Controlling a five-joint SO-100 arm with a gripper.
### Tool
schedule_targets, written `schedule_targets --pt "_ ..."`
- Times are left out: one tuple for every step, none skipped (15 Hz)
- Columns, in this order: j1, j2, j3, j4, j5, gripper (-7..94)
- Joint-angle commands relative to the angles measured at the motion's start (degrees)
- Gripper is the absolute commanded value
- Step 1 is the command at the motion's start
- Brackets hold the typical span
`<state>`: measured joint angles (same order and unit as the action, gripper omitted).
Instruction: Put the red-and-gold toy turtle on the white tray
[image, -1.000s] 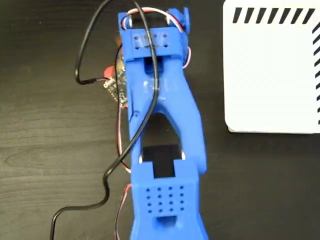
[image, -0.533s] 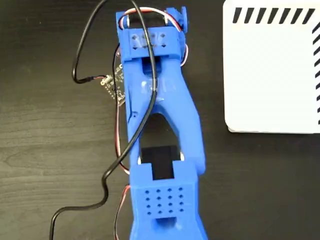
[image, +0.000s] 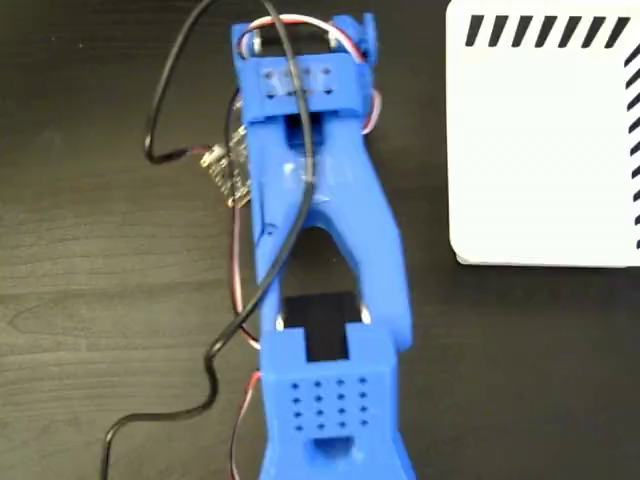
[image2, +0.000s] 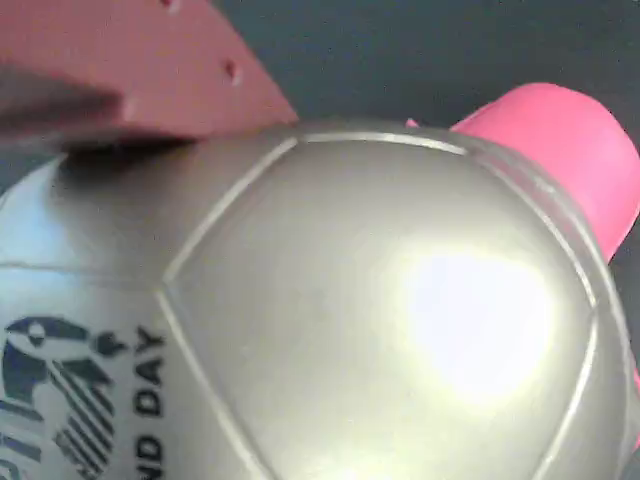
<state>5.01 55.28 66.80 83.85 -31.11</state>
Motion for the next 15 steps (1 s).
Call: schedule_targets --pt "0.35 12.57 -1.05 0.35 0.88 0" --pt "-0.35 15.03 -1.41 1.76 1.32 0" --pt "-1.49 16.88 -2.72 3.25 1.41 0" --pt "-2.55 18.19 -6.42 7.73 2.11 0" --pt "-3.43 19.78 -9.67 10.99 3.52 0" --pt "-3.78 21.53 -11.43 12.57 4.66 0" --pt "-3.87 22.85 -12.39 12.74 5.89 0" --pt "-3.78 23.73 -13.36 12.83 6.59 0" --pt "-3.52 24.26 -14.15 12.83 7.73 0" --pt "-2.90 25.31 -14.77 12.83 9.14 0" --pt "-1.58 25.93 -15.21 12.83 9.93 0" --pt "0.44 26.37 -15.21 12.66 9.93 0" --pt "2.81 26.89 -15.21 12.04 9.84 0" --pt "5.19 27.42 -15.21 11.87 9.84 0" --pt "7.82 27.86 -15.38 12.13 9.93 0"
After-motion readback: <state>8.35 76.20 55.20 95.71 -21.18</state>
